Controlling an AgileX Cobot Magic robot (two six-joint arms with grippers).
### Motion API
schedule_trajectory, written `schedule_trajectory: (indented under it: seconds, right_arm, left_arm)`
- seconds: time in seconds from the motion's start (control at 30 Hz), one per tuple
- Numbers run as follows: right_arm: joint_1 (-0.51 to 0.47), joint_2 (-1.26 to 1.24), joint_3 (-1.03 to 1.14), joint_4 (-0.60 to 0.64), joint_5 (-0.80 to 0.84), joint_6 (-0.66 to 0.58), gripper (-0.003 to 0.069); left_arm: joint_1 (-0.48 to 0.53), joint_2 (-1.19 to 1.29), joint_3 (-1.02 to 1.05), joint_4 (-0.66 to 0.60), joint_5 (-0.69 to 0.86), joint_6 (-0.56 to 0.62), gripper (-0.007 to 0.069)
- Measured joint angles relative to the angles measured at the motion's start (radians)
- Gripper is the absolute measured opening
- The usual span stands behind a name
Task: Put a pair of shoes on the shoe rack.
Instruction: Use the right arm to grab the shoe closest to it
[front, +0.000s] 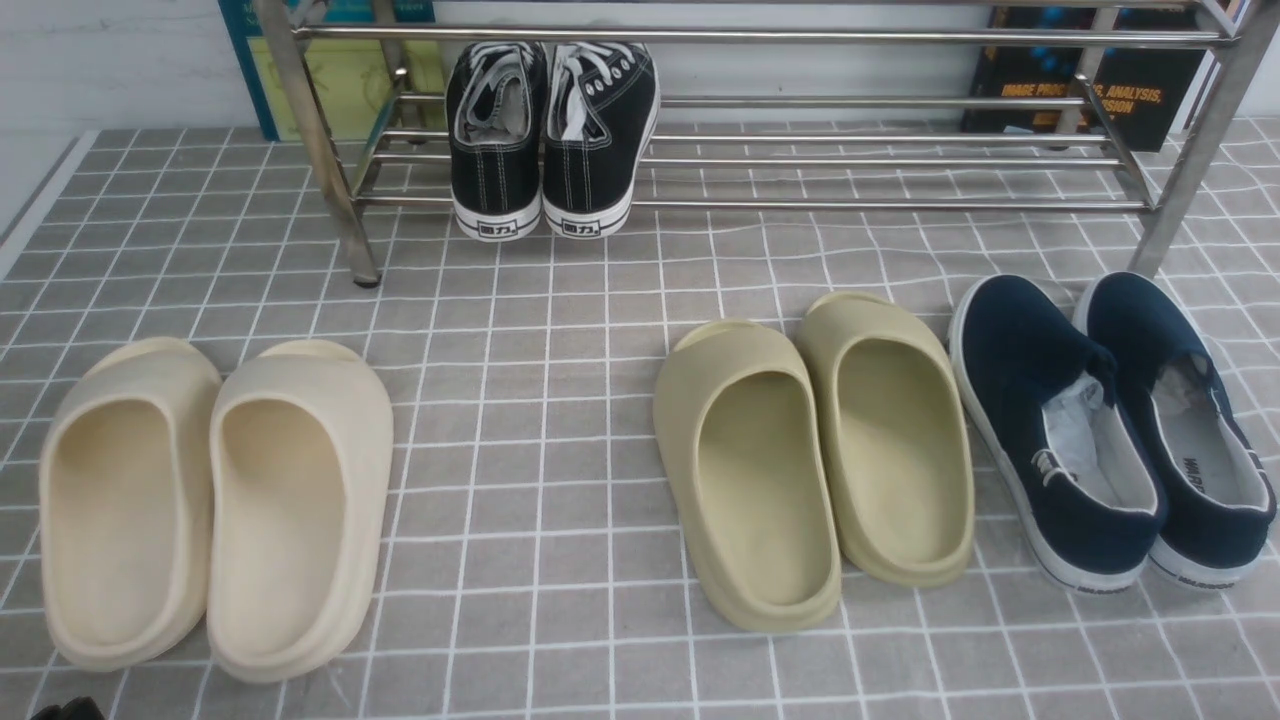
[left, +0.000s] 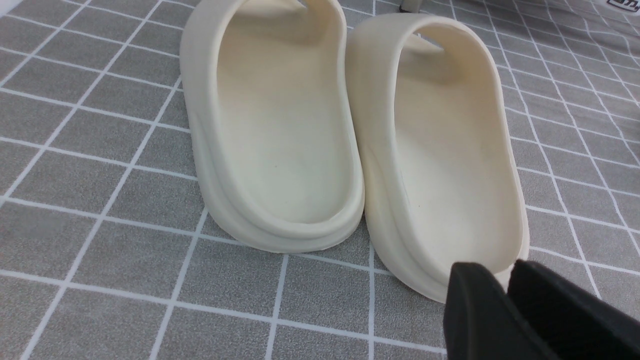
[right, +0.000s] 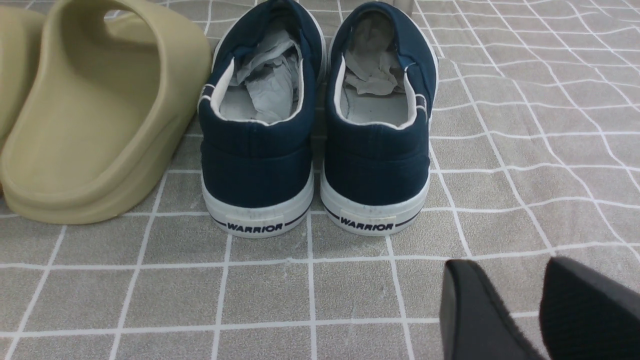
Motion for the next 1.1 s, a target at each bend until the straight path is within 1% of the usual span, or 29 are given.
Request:
schedule_trajectory:
  seconds: [0.2,0.93,1.1]
  right_arm:
    - [0.0,0.0,0.0,0.066,0.0,0.0,0.0246]
    - [0.0,0.0,0.0,0.069,0.0,0.0,0.0246]
    - [0.0,0.0,0.0,0.136,0.0,0.0,0.0246]
  left_arm:
    - [0.0,0.0,0.0,0.0,0.0,0.0,0.0112]
    - [0.0,0.0,0.0,-0.001,0.0,0.0,0.0112]
    - [0.0,0.0,0.0,-0.001,0.0,0.0,0.0112]
